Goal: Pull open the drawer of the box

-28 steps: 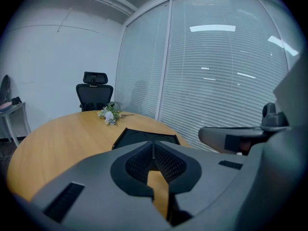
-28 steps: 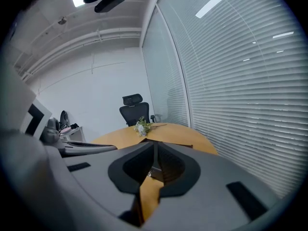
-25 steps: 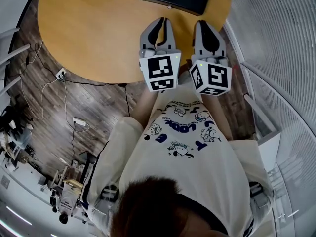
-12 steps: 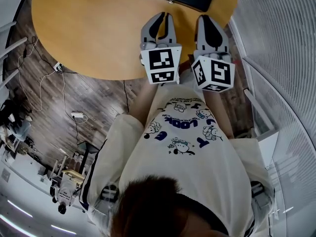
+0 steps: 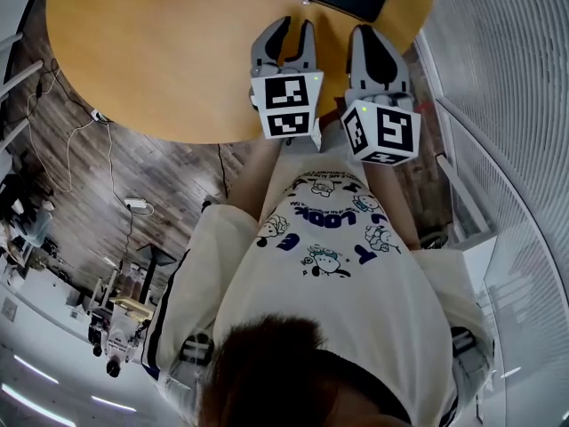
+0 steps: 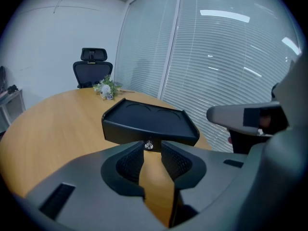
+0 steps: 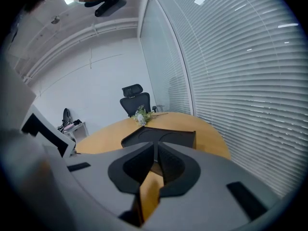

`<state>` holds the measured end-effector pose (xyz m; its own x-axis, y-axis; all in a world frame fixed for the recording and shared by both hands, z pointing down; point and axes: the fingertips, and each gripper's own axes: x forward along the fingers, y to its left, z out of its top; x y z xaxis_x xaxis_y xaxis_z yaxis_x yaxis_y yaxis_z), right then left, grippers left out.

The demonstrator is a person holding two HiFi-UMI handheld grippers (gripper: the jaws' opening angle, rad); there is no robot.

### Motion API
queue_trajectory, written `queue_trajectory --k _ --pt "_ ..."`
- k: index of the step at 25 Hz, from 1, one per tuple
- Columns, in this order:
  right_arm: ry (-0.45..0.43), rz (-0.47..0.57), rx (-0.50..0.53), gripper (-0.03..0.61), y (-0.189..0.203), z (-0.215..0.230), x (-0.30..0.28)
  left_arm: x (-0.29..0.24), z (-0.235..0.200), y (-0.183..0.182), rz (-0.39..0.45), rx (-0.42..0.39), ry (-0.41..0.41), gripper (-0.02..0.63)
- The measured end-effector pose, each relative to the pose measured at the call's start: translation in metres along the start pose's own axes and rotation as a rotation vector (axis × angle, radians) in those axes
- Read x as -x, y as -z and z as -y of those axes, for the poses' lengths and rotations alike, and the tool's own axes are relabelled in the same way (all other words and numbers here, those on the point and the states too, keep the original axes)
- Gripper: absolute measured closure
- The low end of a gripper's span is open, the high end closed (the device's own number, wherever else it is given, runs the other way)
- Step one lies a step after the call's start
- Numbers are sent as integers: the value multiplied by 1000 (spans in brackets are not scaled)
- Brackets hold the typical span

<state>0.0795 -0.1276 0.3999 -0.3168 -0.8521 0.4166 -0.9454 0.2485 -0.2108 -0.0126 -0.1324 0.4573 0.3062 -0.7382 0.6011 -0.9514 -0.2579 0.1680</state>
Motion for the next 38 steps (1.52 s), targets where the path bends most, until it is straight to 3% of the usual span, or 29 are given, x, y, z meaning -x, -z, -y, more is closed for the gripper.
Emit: queue_trajectory --k 20,38 --pt "-9 -50 -19 537 22 18 -19 -46 -9 21 -86 -7 -12 448" --pt "-3 -72 -45 537 34 38 -22 -68 0 30 -142 -10 0 463"
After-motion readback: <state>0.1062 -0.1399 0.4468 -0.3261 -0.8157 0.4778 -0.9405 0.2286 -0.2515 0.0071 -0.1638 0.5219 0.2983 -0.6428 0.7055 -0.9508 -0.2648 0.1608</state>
